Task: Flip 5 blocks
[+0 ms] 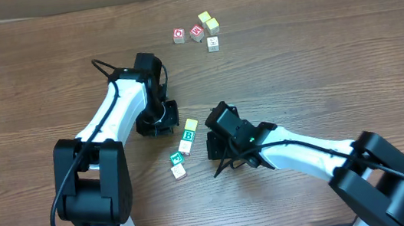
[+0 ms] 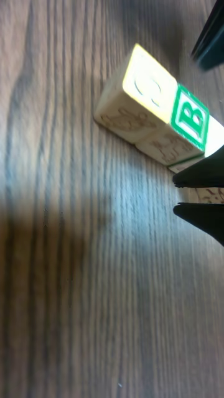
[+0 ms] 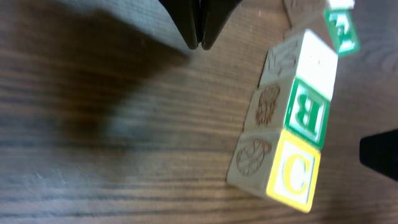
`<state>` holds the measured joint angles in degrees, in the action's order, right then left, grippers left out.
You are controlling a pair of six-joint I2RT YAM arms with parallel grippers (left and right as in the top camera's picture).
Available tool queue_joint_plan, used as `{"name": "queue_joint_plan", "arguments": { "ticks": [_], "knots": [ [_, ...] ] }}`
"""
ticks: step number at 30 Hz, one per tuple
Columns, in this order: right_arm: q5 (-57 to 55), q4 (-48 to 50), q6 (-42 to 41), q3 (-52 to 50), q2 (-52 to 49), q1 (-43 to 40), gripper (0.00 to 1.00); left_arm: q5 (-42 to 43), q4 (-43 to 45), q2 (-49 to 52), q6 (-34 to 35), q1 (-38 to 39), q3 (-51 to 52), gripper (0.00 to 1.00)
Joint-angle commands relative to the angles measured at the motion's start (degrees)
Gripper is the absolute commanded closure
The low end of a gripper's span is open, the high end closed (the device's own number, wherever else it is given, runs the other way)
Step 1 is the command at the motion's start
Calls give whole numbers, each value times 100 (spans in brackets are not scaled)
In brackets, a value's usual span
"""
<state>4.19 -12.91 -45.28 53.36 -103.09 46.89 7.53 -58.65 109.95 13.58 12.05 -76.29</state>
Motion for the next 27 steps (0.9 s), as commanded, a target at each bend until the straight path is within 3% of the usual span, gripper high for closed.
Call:
{"name": "queue_joint_plan", "arguments": {
  "ticks": [1,16,20,27],
  "knots": [
    [-157,190,-284,59,-98,-2,96,-48,46,-61,22,83,46,96],
    [-179,730,-297,59,-389,-2,96,-273,553,-57,144,76,638,96],
    [-179,706,-271,59,-389,-2,96,-651,411,-57,144,42,675,96],
    [-173,485,-273,66,-387,-2,96,-553,-173,-59,319,-61,669,96]
  ]
}}
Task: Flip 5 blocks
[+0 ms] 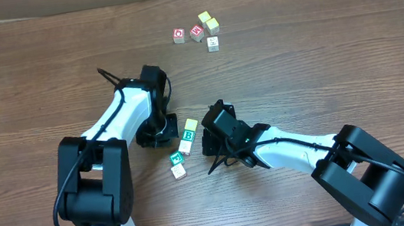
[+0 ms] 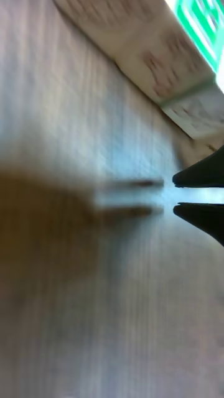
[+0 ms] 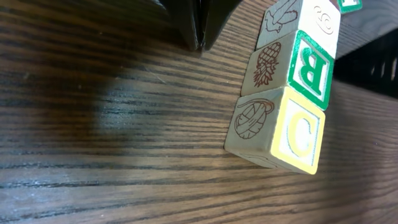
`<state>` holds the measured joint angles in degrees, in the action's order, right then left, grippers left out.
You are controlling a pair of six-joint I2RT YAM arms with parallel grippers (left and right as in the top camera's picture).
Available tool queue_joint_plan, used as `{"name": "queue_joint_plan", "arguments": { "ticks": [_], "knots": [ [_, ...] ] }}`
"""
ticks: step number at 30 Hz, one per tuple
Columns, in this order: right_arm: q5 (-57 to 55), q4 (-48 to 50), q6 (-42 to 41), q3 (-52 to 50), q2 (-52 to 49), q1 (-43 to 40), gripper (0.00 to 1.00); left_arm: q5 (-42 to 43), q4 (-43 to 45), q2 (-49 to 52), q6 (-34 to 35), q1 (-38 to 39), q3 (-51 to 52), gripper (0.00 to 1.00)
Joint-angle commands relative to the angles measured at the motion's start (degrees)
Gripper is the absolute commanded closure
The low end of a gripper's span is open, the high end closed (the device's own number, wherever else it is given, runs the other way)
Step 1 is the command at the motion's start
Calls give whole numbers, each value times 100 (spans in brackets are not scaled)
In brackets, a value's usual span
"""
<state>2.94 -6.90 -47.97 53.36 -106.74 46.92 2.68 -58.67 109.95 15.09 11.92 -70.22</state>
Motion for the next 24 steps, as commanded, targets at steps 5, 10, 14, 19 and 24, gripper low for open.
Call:
{"name": "queue_joint_plan", "arguments": {
  "ticks": [5,10,14,19,24],
  "knots": [
    [-26,-186,-4,68,-22,-4,96,286,-439,-57,15,11,68,96],
    [-2,-286,-4,72,-22,-4,96,492,-557,-57,11,96,70,96],
    [39,-289,-4,72,-22,-4,96,487,-603,-57,11,96,70,96],
    [39,-284,-4,72,-22,-4,96,494,-599,-57,13,96,70,96],
    [39,-286,-4,72,-22,-4,96,807,-466,-57,11,96,70,96]
  ]
}}
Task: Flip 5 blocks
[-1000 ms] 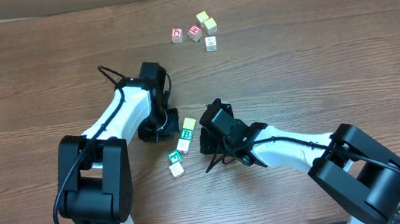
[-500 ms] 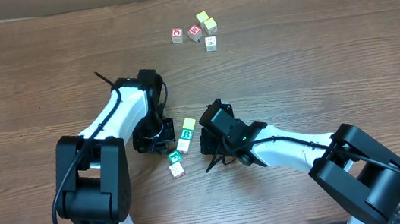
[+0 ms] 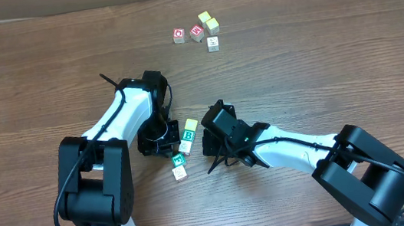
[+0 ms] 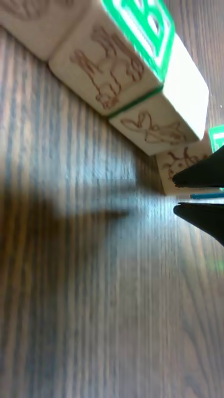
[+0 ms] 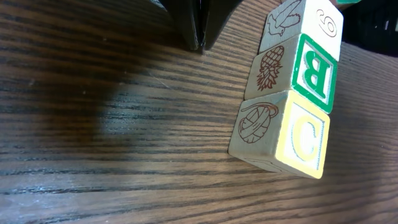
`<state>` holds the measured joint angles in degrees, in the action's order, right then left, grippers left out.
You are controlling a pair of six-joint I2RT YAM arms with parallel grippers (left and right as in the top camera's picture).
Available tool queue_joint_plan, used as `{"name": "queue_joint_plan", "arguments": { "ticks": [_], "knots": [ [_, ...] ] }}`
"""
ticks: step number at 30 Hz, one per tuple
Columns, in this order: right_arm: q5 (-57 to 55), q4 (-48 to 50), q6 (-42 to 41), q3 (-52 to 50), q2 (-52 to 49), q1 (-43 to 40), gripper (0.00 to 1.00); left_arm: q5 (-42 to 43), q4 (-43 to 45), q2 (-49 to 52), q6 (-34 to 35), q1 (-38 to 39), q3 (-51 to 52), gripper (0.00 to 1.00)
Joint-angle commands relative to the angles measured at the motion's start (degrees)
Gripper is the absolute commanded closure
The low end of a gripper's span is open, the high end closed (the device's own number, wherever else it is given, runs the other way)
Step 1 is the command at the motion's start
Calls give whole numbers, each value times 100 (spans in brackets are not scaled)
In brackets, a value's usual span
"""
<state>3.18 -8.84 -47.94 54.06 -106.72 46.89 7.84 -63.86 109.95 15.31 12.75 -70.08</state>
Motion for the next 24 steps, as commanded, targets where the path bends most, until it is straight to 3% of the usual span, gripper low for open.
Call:
{"name": "queue_joint_plan", "arguments": {
  "ticks": [1,15,24],
  "knots": [
    [15,-92,-7,2,-24,-2,96,343,79,-57,-11,13,57,96],
    [52,-111,-7,2,-24,-4,96,-131,-90,-151,81,-396,-28,96],
    [50,-109,-7,2,-24,-9,95,-74,-348,-151,83,-181,232,96]
  ]
}}
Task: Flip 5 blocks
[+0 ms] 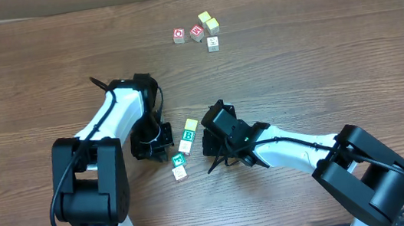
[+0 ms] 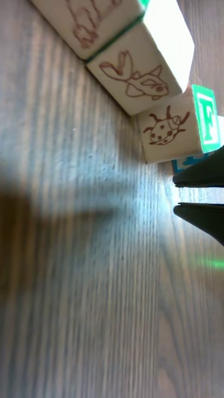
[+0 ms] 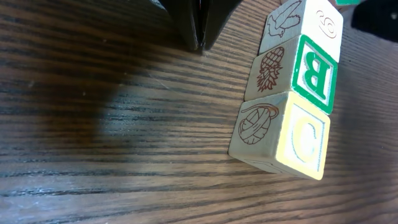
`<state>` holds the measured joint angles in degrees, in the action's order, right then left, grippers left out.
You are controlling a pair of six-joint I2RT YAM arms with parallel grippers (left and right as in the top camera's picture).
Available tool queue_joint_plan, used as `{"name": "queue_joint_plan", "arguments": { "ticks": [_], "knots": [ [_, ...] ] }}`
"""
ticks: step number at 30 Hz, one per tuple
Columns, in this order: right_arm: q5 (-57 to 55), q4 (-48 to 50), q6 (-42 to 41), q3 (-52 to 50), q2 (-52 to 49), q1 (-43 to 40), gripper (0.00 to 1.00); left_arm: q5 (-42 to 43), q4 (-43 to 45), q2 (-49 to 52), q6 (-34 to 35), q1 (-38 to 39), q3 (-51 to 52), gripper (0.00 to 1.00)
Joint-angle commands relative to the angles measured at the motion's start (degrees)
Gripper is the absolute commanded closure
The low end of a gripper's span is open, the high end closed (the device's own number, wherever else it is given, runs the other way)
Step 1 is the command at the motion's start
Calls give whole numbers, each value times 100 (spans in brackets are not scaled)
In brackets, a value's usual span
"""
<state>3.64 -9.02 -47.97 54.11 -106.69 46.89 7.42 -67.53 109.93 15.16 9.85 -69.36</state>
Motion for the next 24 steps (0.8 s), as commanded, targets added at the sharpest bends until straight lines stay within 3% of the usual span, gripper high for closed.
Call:
{"name": "queue_joint_plan", "arguments": {
  "ticks": [1,24],
  "knots": [
    [7,-92,-4,-2,-26,-9,95,-33,48,-149,101,118,190,96],
    [7,-92,-4,-2,-26,-9,96,595,662,-149,116,116,240,96]
  ]
}}
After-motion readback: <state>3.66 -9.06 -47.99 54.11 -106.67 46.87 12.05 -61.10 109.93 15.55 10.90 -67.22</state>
